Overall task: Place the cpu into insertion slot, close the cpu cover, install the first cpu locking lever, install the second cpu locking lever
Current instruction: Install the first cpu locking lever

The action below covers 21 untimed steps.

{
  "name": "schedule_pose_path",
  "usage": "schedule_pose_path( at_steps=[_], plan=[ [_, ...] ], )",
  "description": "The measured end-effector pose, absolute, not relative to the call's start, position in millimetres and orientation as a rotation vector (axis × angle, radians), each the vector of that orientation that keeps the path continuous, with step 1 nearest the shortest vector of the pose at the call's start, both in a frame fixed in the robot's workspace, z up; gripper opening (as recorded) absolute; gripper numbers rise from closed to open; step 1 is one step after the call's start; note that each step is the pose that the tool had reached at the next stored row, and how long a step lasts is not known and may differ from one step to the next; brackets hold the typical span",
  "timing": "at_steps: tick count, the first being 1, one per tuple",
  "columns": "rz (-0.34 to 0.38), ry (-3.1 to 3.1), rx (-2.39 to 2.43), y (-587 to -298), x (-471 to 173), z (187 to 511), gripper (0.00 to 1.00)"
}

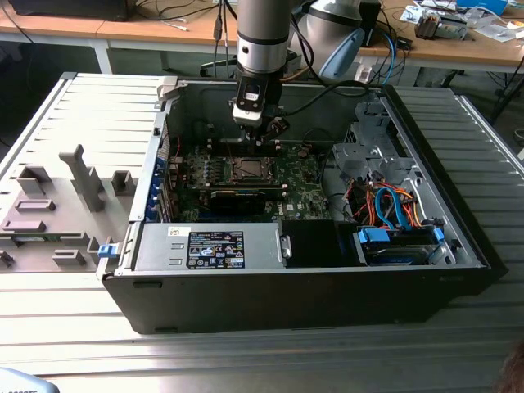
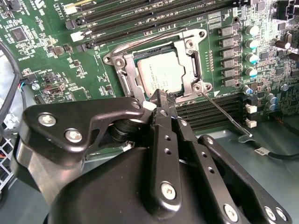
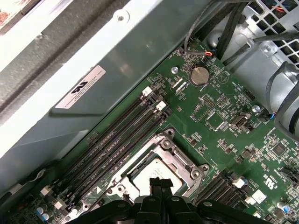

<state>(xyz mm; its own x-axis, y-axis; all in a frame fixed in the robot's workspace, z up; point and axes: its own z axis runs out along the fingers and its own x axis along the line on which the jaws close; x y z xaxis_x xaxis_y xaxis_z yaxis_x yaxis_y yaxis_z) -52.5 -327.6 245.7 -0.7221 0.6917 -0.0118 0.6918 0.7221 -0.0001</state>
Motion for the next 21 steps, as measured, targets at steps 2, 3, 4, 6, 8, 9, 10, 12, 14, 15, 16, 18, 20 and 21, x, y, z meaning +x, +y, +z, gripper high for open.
schedule_pose_path(
  at_steps=[2,3,4,6,8,9,10,12,14,15,16,18,20,21],
  plan=[
    [-0.007,2.906,1.165,-327.6,-52.5,245.6,0.11],
    [-0.007,2.906,1.164,-327.6,-52.5,245.6,0.11],
    [-0.007,2.907,1.161,-327.6,-52.5,245.6,0.11],
    [-0.007,2.909,1.156,-327.6,-52.5,245.5,0.11],
    [-0.007,2.911,1.153,-327.6,-52.5,245.5,0.11],
    [-0.007,2.911,1.152,-327.6,-52.5,245.5,0.11],
    [-0.007,2.912,1.151,-327.6,-52.5,245.5,0.11],
    [-0.007,2.913,1.147,-327.6,-52.5,245.5,0.11],
    [-0.007,2.914,1.143,-327.6,-52.5,245.4,0.11],
    [-0.007,2.915,1.142,-327.6,-52.5,245.4,0.11],
    [-0.007,2.915,1.141,-327.6,-52.5,245.4,0.11],
    [-0.007,2.917,1.137,-327.6,-52.5,245.4,0.11],
    [-0.007,2.918,1.135,-327.6,-52.5,245.3,0.11],
    [-0.007,2.918,1.133,-327.6,-52.5,245.3,0.11]
  ],
)
